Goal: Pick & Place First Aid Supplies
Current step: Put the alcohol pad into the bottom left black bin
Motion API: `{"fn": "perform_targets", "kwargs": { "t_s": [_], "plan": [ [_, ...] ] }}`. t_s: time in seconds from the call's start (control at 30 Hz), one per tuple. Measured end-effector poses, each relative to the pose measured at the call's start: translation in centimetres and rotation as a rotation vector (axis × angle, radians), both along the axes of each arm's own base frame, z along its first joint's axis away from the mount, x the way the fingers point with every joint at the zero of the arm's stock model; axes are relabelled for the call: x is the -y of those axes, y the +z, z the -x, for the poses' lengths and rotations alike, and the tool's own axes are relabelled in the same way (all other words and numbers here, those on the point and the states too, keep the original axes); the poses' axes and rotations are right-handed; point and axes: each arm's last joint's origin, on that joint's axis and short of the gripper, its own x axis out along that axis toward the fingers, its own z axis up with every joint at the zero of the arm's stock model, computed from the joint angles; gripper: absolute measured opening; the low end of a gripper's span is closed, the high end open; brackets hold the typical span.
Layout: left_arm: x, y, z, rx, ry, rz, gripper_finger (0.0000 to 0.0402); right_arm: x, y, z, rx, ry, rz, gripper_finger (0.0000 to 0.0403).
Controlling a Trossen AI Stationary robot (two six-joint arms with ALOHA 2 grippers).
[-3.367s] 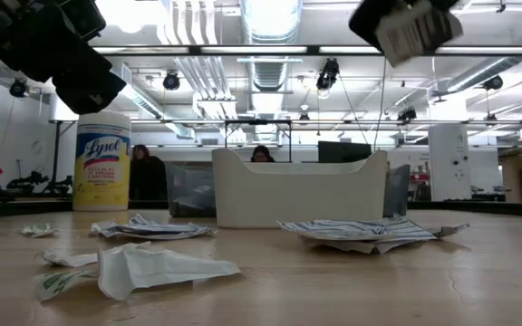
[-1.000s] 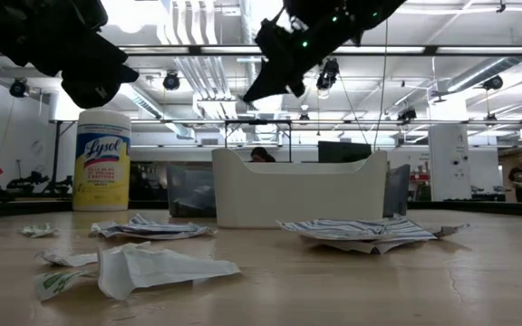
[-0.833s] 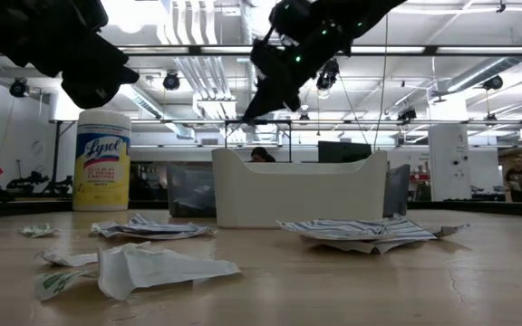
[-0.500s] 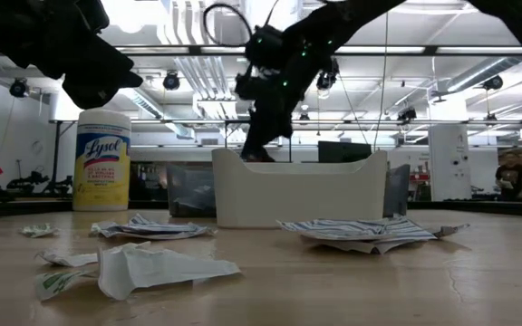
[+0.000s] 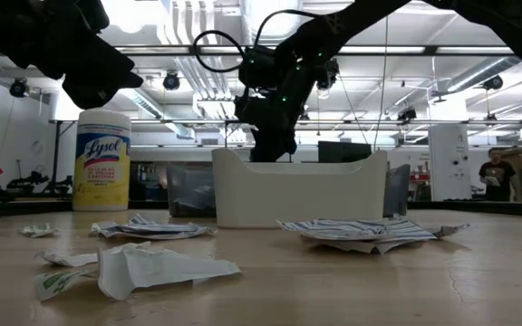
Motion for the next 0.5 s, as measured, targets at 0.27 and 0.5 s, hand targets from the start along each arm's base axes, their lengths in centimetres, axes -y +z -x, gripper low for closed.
{"fn": "perform_targets", "kwargs": {
  "t_s": [0.27, 0.5],
  "plan": [
    [0.00, 0.00, 0.00, 0.000, 0.001, 0.000, 0.0117, 0.41, -0.56, 0.39, -0.016, -0.012, -0.005, 0.0014],
    [0.00, 0.00, 0.00, 0.000, 0.000, 0.000, 0.0117, 0.41, -0.65, 0.43, -0.018, -0.009, -0.004, 0.0069]
  ]
}}
